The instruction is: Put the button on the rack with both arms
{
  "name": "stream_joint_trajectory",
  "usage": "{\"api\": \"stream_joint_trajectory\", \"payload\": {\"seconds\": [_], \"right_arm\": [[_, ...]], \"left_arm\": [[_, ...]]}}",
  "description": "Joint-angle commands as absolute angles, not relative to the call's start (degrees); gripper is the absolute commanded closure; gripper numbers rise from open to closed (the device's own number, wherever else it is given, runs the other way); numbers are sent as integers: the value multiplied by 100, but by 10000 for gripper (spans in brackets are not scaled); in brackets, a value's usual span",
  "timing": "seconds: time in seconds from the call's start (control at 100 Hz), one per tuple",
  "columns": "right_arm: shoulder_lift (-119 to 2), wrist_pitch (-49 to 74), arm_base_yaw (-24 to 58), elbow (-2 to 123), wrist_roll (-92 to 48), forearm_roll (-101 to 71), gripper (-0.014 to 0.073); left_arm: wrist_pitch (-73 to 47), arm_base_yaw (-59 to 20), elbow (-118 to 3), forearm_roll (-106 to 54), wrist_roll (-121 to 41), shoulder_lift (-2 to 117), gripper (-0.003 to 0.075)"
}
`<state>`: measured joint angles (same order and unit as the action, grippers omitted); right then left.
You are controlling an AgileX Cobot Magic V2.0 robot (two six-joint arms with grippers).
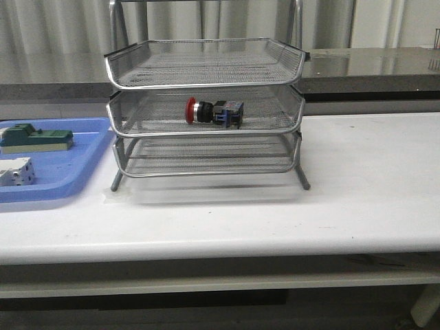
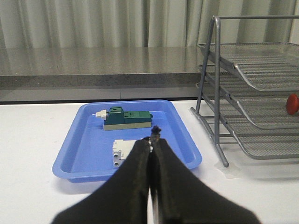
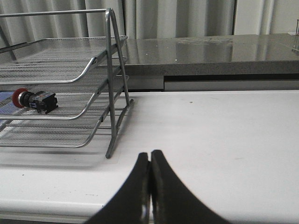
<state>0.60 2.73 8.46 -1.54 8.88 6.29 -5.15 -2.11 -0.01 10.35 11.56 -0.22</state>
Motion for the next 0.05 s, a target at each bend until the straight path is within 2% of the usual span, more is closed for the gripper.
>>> {"api": "stream_joint_trajectory", "payload": {"seconds": [0.0, 0.04], "right_arm": [[168, -193, 801, -60, 866, 627, 650], [168, -193, 801, -60, 866, 627, 650]], "left_arm": [[-69, -200, 268, 1033, 1215, -228, 741], [-69, -200, 268, 1033, 1215, -228, 741]]}}
